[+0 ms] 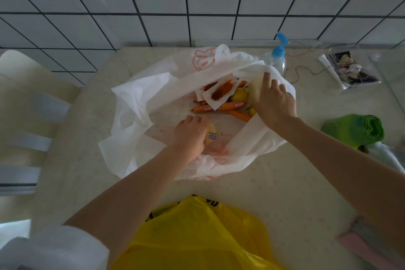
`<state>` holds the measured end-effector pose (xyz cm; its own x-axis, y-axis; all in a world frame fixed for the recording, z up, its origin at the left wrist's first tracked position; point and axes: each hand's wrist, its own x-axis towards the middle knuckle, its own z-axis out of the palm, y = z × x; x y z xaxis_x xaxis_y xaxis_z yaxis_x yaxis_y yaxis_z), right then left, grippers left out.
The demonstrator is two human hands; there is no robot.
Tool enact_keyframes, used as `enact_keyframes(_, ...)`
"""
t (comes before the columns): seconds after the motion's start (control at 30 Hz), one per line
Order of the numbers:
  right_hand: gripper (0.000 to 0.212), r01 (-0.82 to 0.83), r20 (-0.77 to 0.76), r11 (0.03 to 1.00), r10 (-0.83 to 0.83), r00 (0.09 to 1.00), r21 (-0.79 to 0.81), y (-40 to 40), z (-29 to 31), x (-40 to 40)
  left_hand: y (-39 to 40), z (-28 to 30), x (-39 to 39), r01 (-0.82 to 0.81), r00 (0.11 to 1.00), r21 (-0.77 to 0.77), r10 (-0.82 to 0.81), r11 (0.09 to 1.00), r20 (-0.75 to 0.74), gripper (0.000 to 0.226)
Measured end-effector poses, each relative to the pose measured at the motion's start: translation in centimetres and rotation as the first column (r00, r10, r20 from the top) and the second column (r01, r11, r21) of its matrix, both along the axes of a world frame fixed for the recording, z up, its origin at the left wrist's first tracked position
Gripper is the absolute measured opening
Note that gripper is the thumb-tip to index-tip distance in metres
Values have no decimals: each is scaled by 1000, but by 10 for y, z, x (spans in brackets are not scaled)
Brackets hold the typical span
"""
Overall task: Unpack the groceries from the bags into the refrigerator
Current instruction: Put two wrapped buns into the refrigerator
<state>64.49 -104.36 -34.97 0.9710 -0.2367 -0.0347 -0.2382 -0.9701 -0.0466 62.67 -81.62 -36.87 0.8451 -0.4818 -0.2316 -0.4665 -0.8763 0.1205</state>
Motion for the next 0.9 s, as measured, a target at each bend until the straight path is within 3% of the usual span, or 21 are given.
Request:
enact_keyframes(0.1,63,-4,20,995,2,1000,102,4,1,-2,5,6,-2,-20,1000,-41,20,999,-11,68)
enact_keyframes(0.23,53,-145,60,989,144,988,20,7,0,-6,11,14,-5,-64,993,-157,78,986,89,76)
enact_keyframes(0.33,56,-219,135,976,216,967,11,4,1,-15,15,24,-8,-163,983,-255,179,953,41,81)
enact_keyframes(0.5,51,-289,218,908,229,949,302,15,28,-40,27,46,-24,-349,937,-427,319,834,-143,89)
enact_keyframes(0.57,52,-291,261,839,186,947,460,30,48,-54,35,57,-34,-440,898,-475,380,762,-221,89)
enact_keyframes(0.67,59,-204,212,659,70,975,724,55,72,-79,51,75,-58,-544,835,-556,470,629,-286,76)
enact_keyframes(0.9,60,-75,93,347,-36,995,935,110,105,-142,97,106,-146,-633,720,-683,600,364,-348,72)
